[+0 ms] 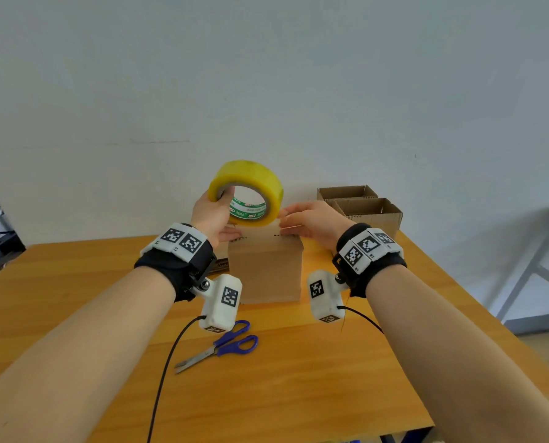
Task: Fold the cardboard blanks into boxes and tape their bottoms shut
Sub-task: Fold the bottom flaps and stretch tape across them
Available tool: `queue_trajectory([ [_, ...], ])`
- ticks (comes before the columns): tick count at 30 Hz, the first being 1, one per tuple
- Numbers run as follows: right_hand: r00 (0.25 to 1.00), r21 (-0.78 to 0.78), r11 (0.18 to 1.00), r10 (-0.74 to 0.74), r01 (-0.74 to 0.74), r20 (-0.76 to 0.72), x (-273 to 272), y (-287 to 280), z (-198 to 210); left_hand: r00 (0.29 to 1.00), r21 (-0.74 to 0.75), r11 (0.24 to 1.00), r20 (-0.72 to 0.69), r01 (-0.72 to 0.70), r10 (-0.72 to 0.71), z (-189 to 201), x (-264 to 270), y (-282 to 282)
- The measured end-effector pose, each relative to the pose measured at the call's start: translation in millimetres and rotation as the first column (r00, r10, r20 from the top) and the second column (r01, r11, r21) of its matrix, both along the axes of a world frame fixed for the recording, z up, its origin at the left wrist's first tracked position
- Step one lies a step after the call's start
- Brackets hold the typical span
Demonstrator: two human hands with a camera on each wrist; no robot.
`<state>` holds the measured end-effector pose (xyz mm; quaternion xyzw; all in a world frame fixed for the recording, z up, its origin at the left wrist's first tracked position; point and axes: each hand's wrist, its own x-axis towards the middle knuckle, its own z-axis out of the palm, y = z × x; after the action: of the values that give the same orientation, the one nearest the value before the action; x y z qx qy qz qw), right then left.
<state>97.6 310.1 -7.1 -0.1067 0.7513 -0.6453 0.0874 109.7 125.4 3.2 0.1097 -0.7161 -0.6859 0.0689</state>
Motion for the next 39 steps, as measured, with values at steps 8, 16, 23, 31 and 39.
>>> queue_trajectory([
  [8,0.998,0.106,0.992,-0.064,0.064,-0.002,6.9,7.6,5.1,1.0,-0.046,0.999,-0.001,-0.006,0.006,1.7,-0.8,3.7],
  [16,0.931,-0.24,0.938,-0.164,0.25,0.327,8.4,16.1,3.8,0.999,-0.075,0.997,-0.022,-0.035,0.034,0.6,-0.5,5.9],
  [23,0.892,-0.371,0.884,-0.101,0.283,0.441,13.1,18.8,0.5,0.998,-0.081,0.995,-0.008,-0.063,0.062,1.8,-0.2,9.6],
  [31,0.89,-0.357,0.895,-0.088,0.268,0.447,8.0,18.5,-5.0,0.998,-0.074,0.995,-0.003,-0.07,0.07,-0.7,-1.6,10.5],
  [39,0.897,-0.313,0.902,-0.152,0.297,0.415,8.8,27.6,-11.3,0.998,-0.192,0.979,-0.017,-0.068,0.066,-1.5,-0.6,14.9],
])
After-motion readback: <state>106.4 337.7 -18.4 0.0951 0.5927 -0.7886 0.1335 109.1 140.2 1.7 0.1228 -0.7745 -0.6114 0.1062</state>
